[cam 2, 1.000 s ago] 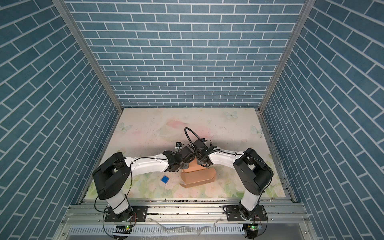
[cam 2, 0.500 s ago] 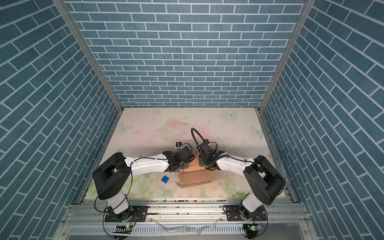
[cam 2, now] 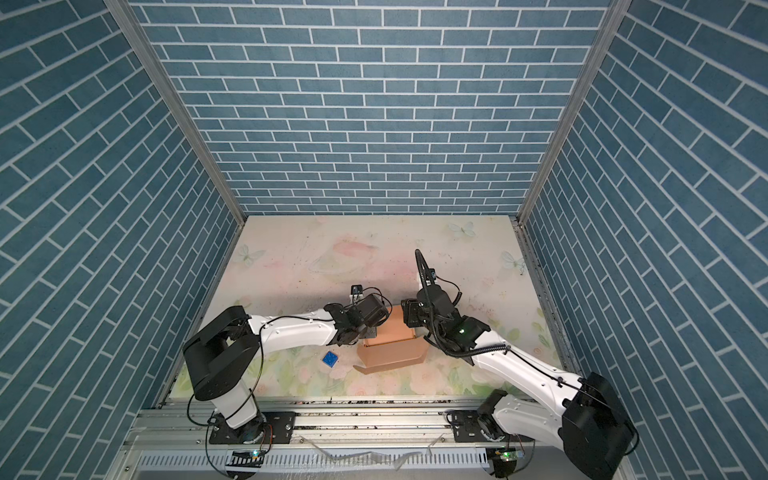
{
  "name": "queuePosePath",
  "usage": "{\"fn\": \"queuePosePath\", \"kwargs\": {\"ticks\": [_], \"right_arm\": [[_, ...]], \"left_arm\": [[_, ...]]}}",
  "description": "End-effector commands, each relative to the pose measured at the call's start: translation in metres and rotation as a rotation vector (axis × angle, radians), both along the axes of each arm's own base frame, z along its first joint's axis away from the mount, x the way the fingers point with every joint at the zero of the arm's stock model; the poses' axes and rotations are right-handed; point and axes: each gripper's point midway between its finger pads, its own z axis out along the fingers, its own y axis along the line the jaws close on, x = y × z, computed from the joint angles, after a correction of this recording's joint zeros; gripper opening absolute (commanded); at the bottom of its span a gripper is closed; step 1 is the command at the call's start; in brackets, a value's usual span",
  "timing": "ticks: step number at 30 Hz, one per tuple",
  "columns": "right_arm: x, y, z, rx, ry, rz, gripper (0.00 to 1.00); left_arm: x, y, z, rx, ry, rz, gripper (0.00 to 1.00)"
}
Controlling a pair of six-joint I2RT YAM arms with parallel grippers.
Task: Fold the paper box
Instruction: 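Open both grippers and lift them away from the box corners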
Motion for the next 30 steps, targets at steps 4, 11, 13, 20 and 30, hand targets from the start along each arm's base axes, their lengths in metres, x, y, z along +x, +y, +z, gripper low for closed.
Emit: {"fn": "queuePosePath", "kwargs": {"ticks": [4,11,13,20,30], "right_arm": [[-0.017,-0.019,-0.018,-0.110,0.125,-0.019,0.57],[-0.031,-0.032,-0.023,-0.154,0.194,-0.030,0.56],[-0.034,-0.034,-0.024,-0.160,0.209,-0.032,0.56],[-0.038,-0.036,-0.023,-0.153,0.225,-0.031,0.56],[-0.048,-0.037,-0.015,-0.171,0.267,-0.003,0.57]], "left_arm": [[-0.007,0.014,0.002,0.051,0.017,-0.006,0.39],[-0.010,0.021,0.012,0.045,-0.012,-0.007,0.54],[-0.010,0.022,0.017,0.043,-0.028,-0.021,0.57],[-0.004,0.013,0.038,0.087,-0.075,-0.165,0.60],[0.005,-0.001,0.076,0.137,-0.141,-0.326,0.62]]}}
